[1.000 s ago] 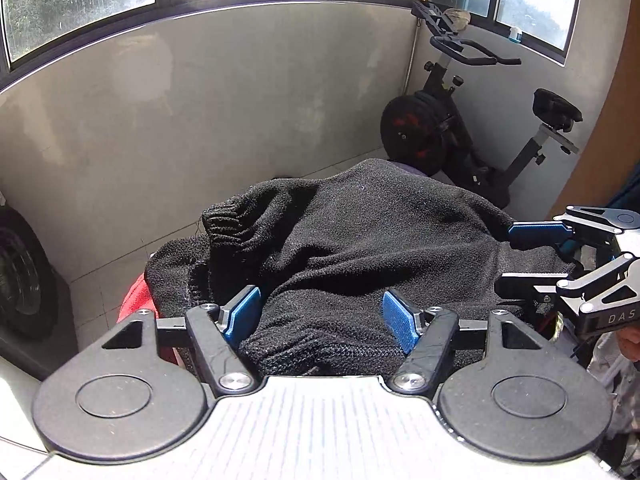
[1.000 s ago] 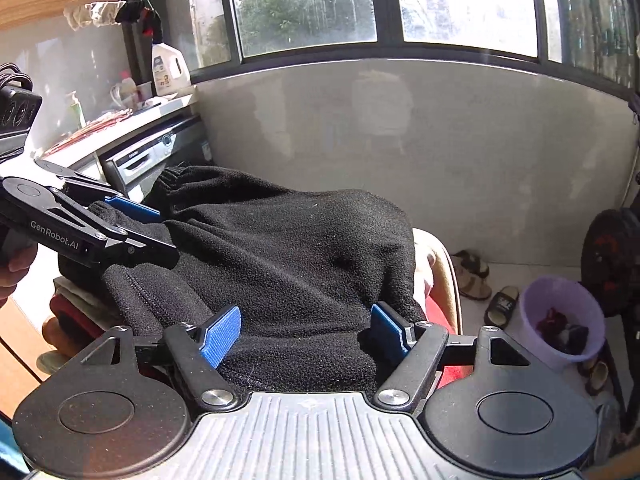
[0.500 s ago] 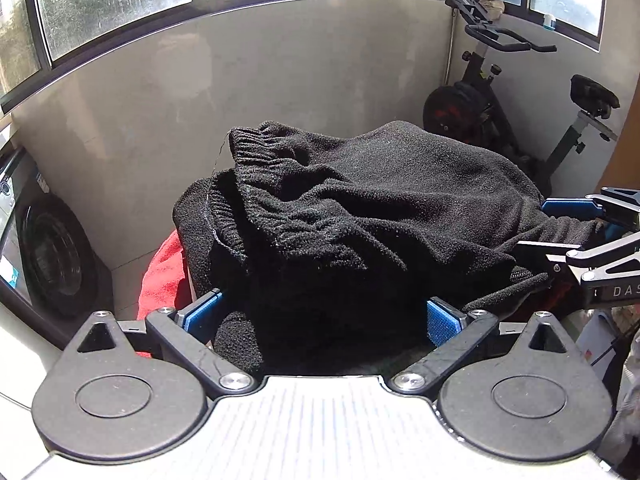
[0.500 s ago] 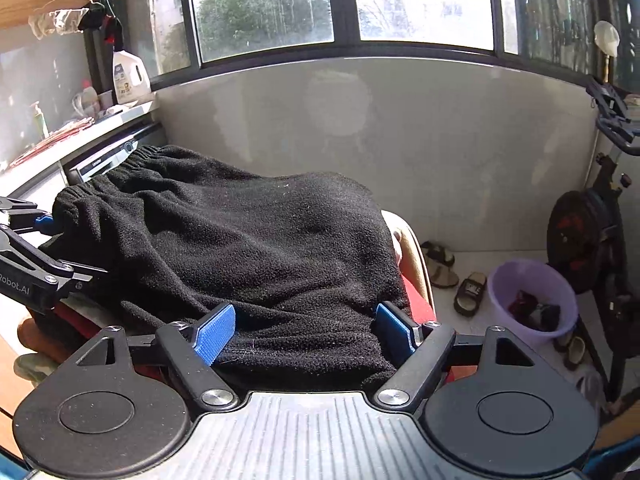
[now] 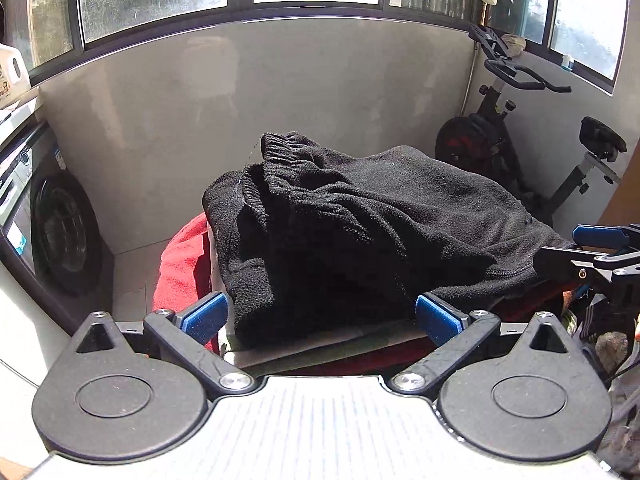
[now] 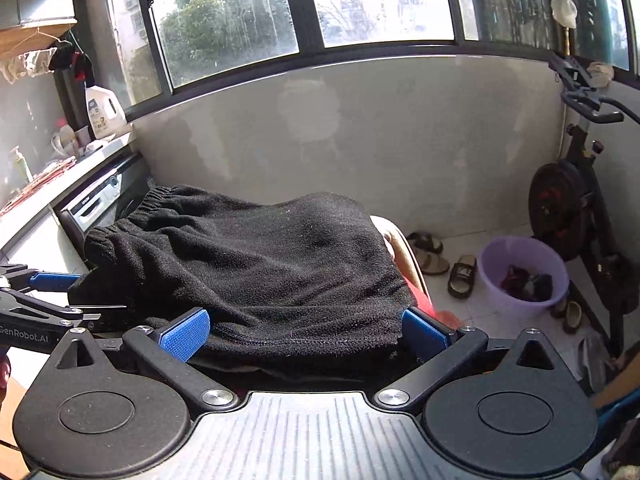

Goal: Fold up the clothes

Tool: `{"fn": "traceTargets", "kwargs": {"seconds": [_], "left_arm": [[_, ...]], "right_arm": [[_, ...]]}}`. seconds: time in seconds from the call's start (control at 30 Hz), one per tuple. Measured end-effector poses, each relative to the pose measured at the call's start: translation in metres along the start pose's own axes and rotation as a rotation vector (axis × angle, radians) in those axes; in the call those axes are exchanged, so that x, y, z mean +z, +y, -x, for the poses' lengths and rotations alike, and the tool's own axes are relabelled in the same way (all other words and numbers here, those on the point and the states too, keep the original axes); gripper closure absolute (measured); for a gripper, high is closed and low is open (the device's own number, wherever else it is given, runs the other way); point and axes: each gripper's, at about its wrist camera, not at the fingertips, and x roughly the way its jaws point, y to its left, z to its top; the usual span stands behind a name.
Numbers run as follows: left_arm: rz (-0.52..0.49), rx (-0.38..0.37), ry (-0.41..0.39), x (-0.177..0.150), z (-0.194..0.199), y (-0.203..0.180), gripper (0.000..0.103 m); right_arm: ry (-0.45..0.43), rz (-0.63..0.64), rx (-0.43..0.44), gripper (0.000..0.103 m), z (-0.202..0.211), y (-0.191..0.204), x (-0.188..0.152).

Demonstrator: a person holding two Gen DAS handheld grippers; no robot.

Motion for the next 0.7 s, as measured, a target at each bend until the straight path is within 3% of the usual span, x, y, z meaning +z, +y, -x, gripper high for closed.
{"fn": "traceTargets", "kwargs": {"seconds": [0.33,0.57,0.7], "left_arm": [[0.056,-0.020,0.044,-0.028,0.016,-0.019,0.001],[0.066,0.055,0.055,-0.046,0.044,-0.047,0.001],[0.084,0.102,0.044,-0.059,0.073,-0.068,0.001]], "right_arm": [[0.029,-0.055,-0.036,0.001,0.039,0.003,-0.016],[0.051,-0.048,-0.080,0.001,0.076,0.002,-0.035],[0.078,-0.085,-0.039,0.001,0.098,0.000,-0.046]]}}
